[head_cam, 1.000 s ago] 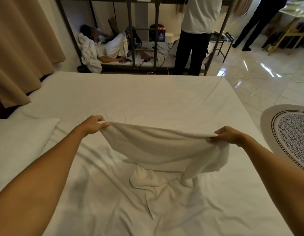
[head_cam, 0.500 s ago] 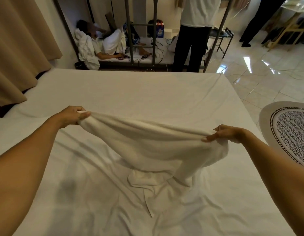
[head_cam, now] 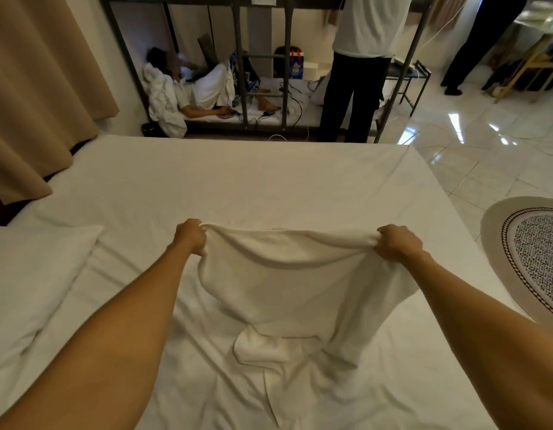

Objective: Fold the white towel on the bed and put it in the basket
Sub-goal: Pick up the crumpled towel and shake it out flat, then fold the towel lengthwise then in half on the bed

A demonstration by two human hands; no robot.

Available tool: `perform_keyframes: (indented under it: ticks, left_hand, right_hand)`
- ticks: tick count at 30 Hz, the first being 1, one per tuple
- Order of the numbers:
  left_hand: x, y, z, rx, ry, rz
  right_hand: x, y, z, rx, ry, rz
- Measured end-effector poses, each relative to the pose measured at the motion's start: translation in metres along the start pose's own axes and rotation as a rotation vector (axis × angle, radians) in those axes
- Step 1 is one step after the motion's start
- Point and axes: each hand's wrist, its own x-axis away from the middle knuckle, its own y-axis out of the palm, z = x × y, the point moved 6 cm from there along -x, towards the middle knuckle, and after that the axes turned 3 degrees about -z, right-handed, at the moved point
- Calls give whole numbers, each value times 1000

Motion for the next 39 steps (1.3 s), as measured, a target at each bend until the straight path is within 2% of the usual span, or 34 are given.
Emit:
perform_keyframes:
  ticks: [2,6,11,15,17,22,25,28,31,35,39]
  left_hand:
    - [-5,-7,27,124,30,4]
    - [-28,-45,80,701,35,56]
    - [-28,-135,156,1032,222,171]
    - [-8,-208,197,1207,326,389]
    - [10,-233,202,1194,365,535]
    - [40,-225,174,991,409,678]
    - [65,-172,139,722,431,670]
    - [72,-103,79,552,363,532]
    - [66,-29,19,429,300,374]
    - [75,77,-38,272,227,62]
    - [92,160,-79,99,301,-80]
  right_hand:
    - [-8,-16,-16,-6,-26,94]
    - [-24,-66,-48,-130,-73,291]
    - [-24,-167,-82,-275,-122,564]
    - [2,-245,-104,-310,-118,788]
    - [13,-265,-107,-336,-109,874]
    - [39,-240,-102,-301,-231,971]
    - [48,-176,-86,-156,-372,916]
    - [47,-91,-52,-69,-419,694]
    - [48,0,-16,6,-377,436]
    - [65,105,20,198,-300,124]
    - [94,177,41,262,-270,-45]
